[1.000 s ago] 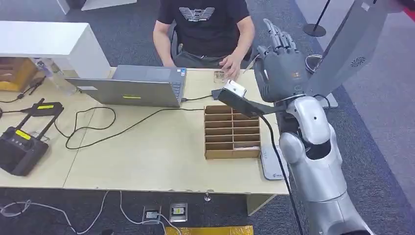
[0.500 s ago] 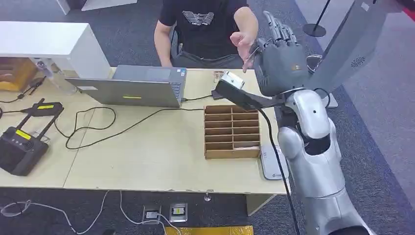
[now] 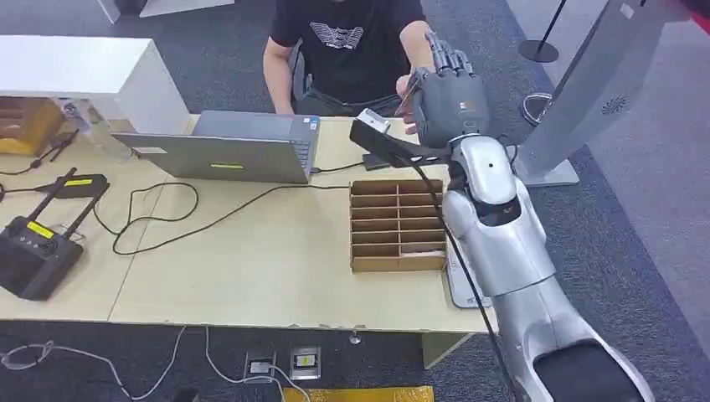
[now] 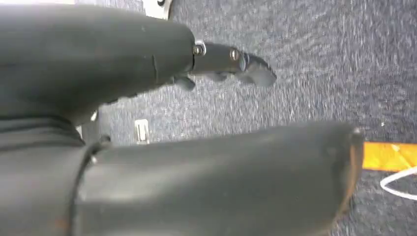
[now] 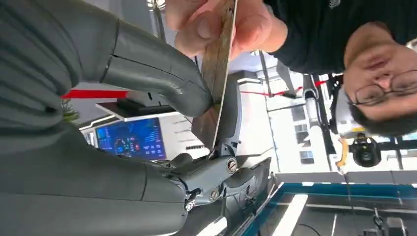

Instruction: Pass the card to the sensor for recognition and then transmit it.

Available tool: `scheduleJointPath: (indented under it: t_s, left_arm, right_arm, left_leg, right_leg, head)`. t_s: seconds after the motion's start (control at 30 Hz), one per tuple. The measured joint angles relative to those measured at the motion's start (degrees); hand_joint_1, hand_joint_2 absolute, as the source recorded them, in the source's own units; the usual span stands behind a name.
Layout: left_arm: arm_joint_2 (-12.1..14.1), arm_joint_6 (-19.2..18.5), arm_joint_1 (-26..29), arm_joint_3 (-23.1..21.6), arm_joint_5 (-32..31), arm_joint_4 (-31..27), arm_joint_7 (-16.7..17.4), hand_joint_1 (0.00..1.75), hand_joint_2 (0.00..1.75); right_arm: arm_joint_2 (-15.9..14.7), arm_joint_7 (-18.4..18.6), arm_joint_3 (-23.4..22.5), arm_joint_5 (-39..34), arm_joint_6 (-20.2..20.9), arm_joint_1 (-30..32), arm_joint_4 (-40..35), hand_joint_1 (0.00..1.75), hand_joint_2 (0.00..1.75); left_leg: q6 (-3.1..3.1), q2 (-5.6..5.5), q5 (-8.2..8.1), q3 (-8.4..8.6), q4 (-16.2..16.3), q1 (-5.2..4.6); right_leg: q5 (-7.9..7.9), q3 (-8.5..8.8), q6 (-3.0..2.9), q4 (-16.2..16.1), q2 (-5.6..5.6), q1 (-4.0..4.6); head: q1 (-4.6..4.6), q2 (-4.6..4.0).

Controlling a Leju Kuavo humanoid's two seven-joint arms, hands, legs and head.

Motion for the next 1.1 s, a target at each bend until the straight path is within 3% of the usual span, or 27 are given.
scheduleJointPath:
  t_s: [0.27, 0.3, 0.33, 0.43, 0.47, 0.63, 0.97, 1.1]
  left_arm:
    - [0.44, -0.15, 0.04, -0.92, -0.15, 0.00, 0.00, 0.00, 0.00]
    - [0.50, -0.15, 0.04, -0.94, -0.15, 0.00, 0.00, 0.00, 0.00]
    - [0.61, -0.18, 0.04, -0.98, -0.20, 0.00, 0.00, 0.00, 0.00]
    - [0.63, -0.26, 0.04, -1.11, -0.35, 0.00, -0.02, 0.00, 0.00]
    - [0.68, -0.33, 0.06, -1.16, -0.46, 0.00, 0.00, 0.00, 0.00]
    - [0.74, -0.66, 0.07, -1.31, -0.81, 0.00, 0.00, 0.00, 0.00]
    - [0.77, -0.64, 0.11, -1.75, -0.81, 0.00, 0.00, 0.00, 0.00]
    - [0.76, -0.53, 0.11, -1.86, -0.79, 0.00, 0.00, 0.00, 0.00]
  right_arm:
    - [0.59, 0.20, 0.52, 0.46, -3.62, -1.60, 11.58, 1.75, 1.75]
    - [0.63, 0.20, 0.59, 0.52, -3.79, -1.71, 12.45, 1.64, 1.75]
    - [0.68, 0.30, 0.63, 0.59, -3.89, -1.92, 13.41, 0.00, 1.75]
    - [0.72, 0.44, 0.68, 0.72, -4.59, -2.03, 15.71, 0.00, 1.75]
    - [0.70, 0.50, 0.70, 0.81, -5.47, -1.95, 16.28, 0.00, 0.00]
    - [0.44, 0.48, 0.76, 1.53, -10.10, -1.92, 20.17, 0.00, 0.00]
    - [0.02, -0.35, 0.81, 2.64, -12.83, -1.87, 23.49, 0.00, 0.00]
    - [-0.15, -1.64, 0.81, 2.56, -18.76, -1.90, 24.19, 0.00, 0.00]
  left_leg:
    - [0.00, -0.04, 0.00, 0.00, 0.00, 0.00]
    - [0.00, -0.03, 0.00, 0.01, 0.00, 0.00]
    - [0.00, -0.03, 0.00, 0.02, 0.00, 0.00]
    - [0.00, -0.02, 0.00, 0.02, 0.01, 0.00]
    - [0.00, -0.02, 0.00, 0.01, 0.01, 0.00]
    - [0.00, -0.01, 0.00, 0.02, 0.00, 0.00]
    - [0.00, -0.01, 0.00, 0.03, 0.01, 0.00]
    - [0.00, 0.00, 0.00, 0.03, 0.01, 0.00]
  right_leg:
    - [0.00, 0.00, 0.00, -0.01, -0.07, 0.00]
    - [0.00, 0.00, 0.00, -0.01, -0.06, 0.00]
    - [0.00, 0.00, 0.00, -0.01, -0.05, 0.00]
    - [0.00, -0.01, 0.00, -0.01, -0.05, 0.00]
    - [0.00, -0.03, 0.00, -0.01, -0.05, 0.00]
    - [-0.01, -0.03, -0.01, -0.01, -0.01, 0.00]
    - [-0.01, -0.03, -0.01, -0.01, 0.02, 0.00]
    - [-0.01, -0.05, -0.01, -0.01, 0.03, 0.00]
  head:
    - [-0.02, 0.00]
    - [-0.05, 0.00]
    - [0.00, 0.00]
    - [-0.02, 0.00]
    - [-0.02, 0.00]
    - [-0.02, 0.00]
    - [-0.02, 0.00]
    - [-0.02, 0.00]
